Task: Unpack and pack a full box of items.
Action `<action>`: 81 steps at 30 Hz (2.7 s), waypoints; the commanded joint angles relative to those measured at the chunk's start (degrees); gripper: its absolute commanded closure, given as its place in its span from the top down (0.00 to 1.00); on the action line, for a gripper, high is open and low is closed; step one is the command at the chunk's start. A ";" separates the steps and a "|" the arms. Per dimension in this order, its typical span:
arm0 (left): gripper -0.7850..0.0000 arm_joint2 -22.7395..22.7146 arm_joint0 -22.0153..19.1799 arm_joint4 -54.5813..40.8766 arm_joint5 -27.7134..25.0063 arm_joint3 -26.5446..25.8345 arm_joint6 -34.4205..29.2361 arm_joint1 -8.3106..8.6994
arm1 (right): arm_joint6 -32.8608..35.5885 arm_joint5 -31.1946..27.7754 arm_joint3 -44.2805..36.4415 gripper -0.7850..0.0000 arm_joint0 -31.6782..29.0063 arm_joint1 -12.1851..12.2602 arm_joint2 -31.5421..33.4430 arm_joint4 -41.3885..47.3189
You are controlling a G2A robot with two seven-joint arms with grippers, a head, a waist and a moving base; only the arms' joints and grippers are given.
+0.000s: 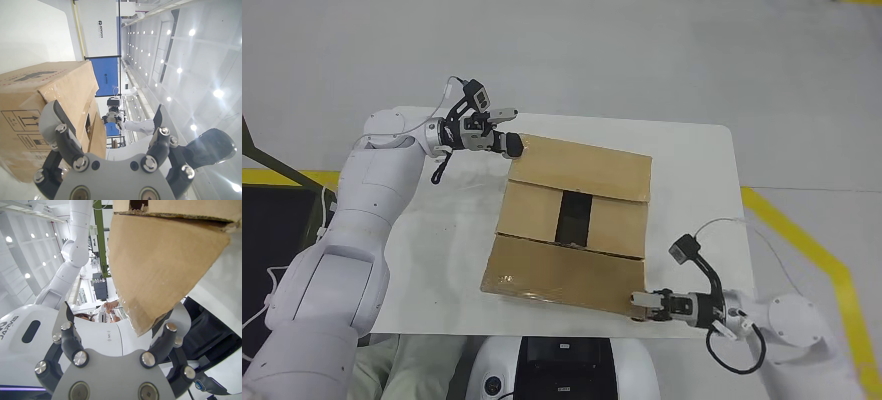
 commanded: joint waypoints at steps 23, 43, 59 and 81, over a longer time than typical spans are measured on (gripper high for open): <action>1.00 0.00 0.00 0.00 0.00 0.00 0.00 0.00 | -11.59 -5.44 -3.21 1.00 4.11 0.72 0.53 -4.87; 1.00 0.00 0.00 0.00 0.00 0.00 0.00 0.00 | -18.53 -3.67 4.21 1.00 15.44 0.70 -4.25 -10.49; 1.00 0.00 0.00 0.00 0.00 0.00 0.00 0.00 | -20.84 -3.59 9.66 1.00 21.59 0.47 -7.74 -10.93; 1.00 0.00 0.00 0.00 0.00 0.00 0.00 0.00 | -16.53 3.85 18.67 1.00 27.44 0.49 -9.29 -2.23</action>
